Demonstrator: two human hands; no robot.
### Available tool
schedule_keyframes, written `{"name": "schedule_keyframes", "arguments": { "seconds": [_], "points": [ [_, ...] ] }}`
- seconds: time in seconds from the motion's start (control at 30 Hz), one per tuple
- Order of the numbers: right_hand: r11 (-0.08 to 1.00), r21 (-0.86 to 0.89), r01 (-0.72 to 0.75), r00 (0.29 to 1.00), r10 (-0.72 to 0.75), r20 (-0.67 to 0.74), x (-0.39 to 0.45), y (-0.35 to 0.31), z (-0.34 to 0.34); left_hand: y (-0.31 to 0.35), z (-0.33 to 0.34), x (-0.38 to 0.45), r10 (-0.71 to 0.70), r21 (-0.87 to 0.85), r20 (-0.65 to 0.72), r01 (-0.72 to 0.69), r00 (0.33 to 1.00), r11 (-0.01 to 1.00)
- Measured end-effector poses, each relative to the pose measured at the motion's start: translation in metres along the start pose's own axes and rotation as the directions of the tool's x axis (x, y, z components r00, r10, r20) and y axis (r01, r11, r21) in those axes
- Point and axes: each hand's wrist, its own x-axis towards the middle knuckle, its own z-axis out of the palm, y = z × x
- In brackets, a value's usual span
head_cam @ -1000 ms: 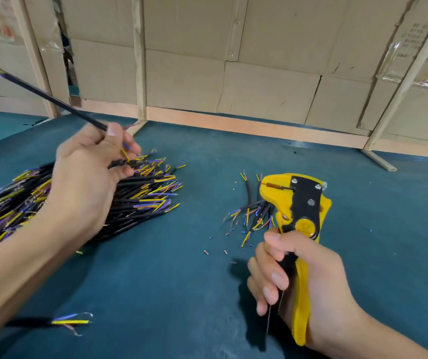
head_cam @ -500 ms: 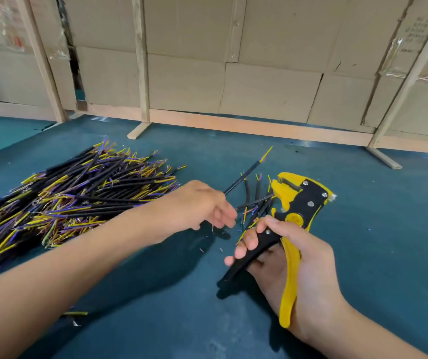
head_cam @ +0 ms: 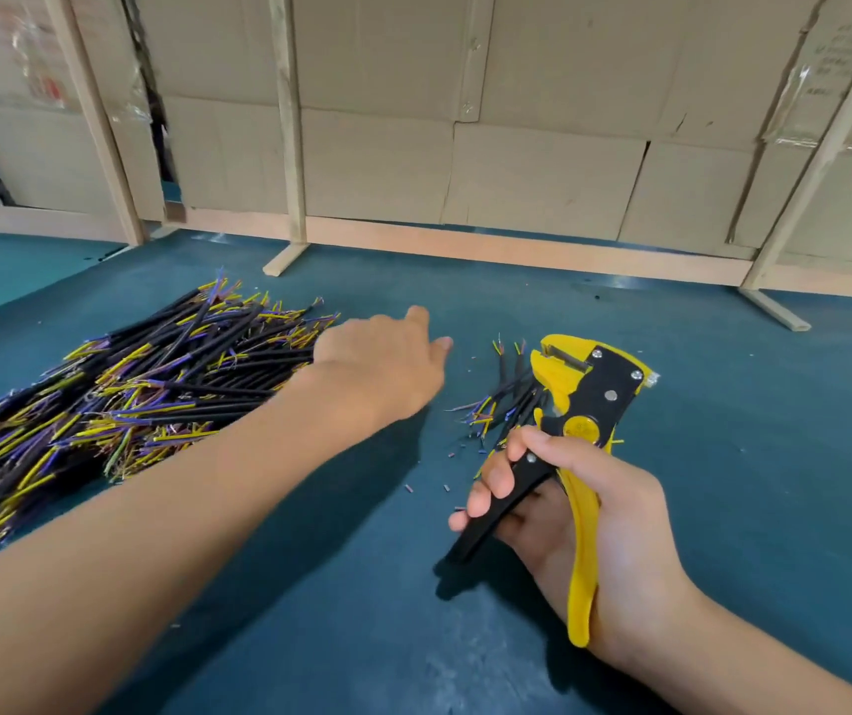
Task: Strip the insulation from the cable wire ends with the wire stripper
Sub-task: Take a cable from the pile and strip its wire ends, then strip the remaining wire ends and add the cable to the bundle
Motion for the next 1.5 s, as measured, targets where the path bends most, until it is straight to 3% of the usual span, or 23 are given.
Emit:
{"name": "schedule_keyframes", "arguments": {
  "seconds": [0.03,0.1,0.17,0.27,0.33,0.4,0.5,0.6,0.67,0.7,0.73,0.77,0.8,0.83,0.9,0.97,1.03,1.23,1.4,1.5],
  "points": [
    [1.000,0.030,-0.006,0.992,0.002,0.124,-0.005,-0.002,0.002,-0.018,-0.010,-0.002,0.007,0.042,-0.001,-0.007,1.000,0.999],
    [1.000,0.022,0.014,0.916,-0.021,0.400,-0.007,-0.007,0.001,-0.051,-0.024,-0.007,0.032,0.124,0.133,-0.049,0.991,0.991],
    [1.000,0.015,-0.002,0.852,-0.006,0.524,-0.001,-0.005,-0.008,-0.074,-0.027,-0.014,0.018,0.207,0.302,-0.084,0.953,0.975],
    [0.999,0.048,-0.020,0.855,-0.008,0.518,0.005,-0.004,-0.005,-0.085,-0.025,-0.018,0.017,0.077,0.295,-0.041,0.955,0.996],
    [0.999,-0.032,-0.028,0.852,0.041,0.522,0.003,-0.004,0.000,-0.084,-0.025,-0.015,0.053,0.029,0.262,-0.063,0.964,0.998],
    [0.998,-0.058,-0.033,0.912,0.054,0.408,-0.001,-0.004,-0.002,-0.083,-0.027,-0.011,0.069,0.040,0.283,-0.084,0.957,0.996],
    [0.996,-0.093,-0.002,0.933,0.035,0.358,-0.006,-0.008,-0.002,-0.079,-0.037,-0.006,0.108,0.096,0.293,-0.141,0.950,0.985],
    [0.997,-0.080,-0.018,0.933,0.045,0.358,-0.010,-0.012,0.000,-0.076,-0.052,-0.005,0.185,0.063,0.164,-0.198,0.969,0.978],
    [0.997,-0.056,-0.048,0.961,0.062,0.271,-0.010,-0.011,0.003,-0.071,-0.056,-0.009,0.256,-0.077,-0.001,-0.255,0.967,0.964],
    [0.994,-0.099,-0.039,0.980,0.058,0.192,-0.011,-0.010,0.001,-0.068,-0.054,-0.014,0.283,-0.249,-0.076,-0.293,0.956,0.923],
    [0.987,-0.160,-0.019,0.991,0.040,0.127,-0.010,-0.006,0.003,-0.065,-0.052,-0.021,0.279,-0.529,-0.114,-0.296,0.954,0.796],
    [0.981,-0.194,0.014,0.997,0.001,0.078,-0.011,-0.005,0.000,-0.061,-0.049,-0.030,0.272,-0.823,-0.079,-0.217,0.959,0.525],
    [0.979,-0.198,0.038,0.999,-0.030,0.040,-0.012,-0.004,0.003,-0.057,-0.046,-0.039,0.300,-0.977,-0.013,-0.076,0.954,0.201],
    [0.979,-0.181,0.091,0.996,-0.086,0.034,-0.013,-0.007,0.004,-0.055,-0.042,-0.045,0.361,-0.998,0.032,0.050,0.932,-0.040],
    [0.964,-0.183,0.193,0.981,-0.185,0.056,-0.017,-0.021,0.012,-0.051,-0.031,-0.052,0.469,-0.954,0.083,0.207,0.879,-0.219],
    [0.986,-0.038,0.163,0.977,-0.156,0.144,-0.021,-0.031,0.018,-0.046,-0.021,-0.057,0.538,-0.902,0.136,0.328,0.832,-0.280],
    [0.985,-0.035,0.170,0.965,-0.160,0.206,-0.023,-0.036,0.012,-0.039,-0.013,-0.061,0.572,-0.868,0.156,0.389,0.805,-0.310],
    [0.937,-0.170,0.306,0.942,-0.272,0.197,-0.028,-0.053,0.012,-0.019,0.000,-0.069,0.475,-0.852,0.185,0.381,0.860,-0.358],
    [0.910,-0.274,0.311,0.943,-0.260,0.207,-0.029,-0.061,0.014,-0.008,0.002,-0.075,0.478,-0.820,0.220,0.426,0.850,-0.381],
    [0.910,-0.335,0.243,0.961,-0.179,0.212,-0.031,-0.059,0.017,0.001,0.004,-0.074,0.385,-0.776,0.169,0.364,0.907,-0.515]
  ]
}}
